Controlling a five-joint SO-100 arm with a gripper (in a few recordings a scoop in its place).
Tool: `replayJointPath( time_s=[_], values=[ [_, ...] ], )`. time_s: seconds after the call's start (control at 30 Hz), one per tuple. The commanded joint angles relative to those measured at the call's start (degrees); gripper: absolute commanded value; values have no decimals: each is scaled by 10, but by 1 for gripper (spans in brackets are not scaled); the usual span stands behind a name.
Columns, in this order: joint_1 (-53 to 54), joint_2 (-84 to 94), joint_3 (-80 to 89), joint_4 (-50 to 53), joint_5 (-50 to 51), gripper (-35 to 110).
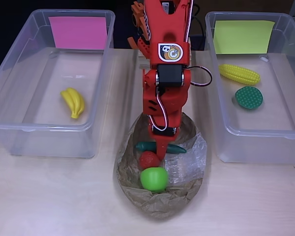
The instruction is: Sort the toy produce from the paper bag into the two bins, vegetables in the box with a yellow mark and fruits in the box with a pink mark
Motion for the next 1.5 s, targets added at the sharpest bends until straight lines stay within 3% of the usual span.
replayJointPath(
  time_s=[0.0, 0.27, 0.53, 0.7, 0.9, 1.13, 1.3, 1.47],
  values=[
    [11, 14, -24, 36, 26, 8],
    [2, 95, -68, 164, 101, 4],
    [-41, 216, -57, 203, 184, 1],
    [-76, 313, -69, 249, 291, 1],
    [-150, 451, -47, 342, 552, 1],
    [-316, 550, -12, 416, 864, 1],
    [-479, 582, 52, 400, 1080, 1],
    [-600, 570, 90, 352, 1235, 1]
  ],
)
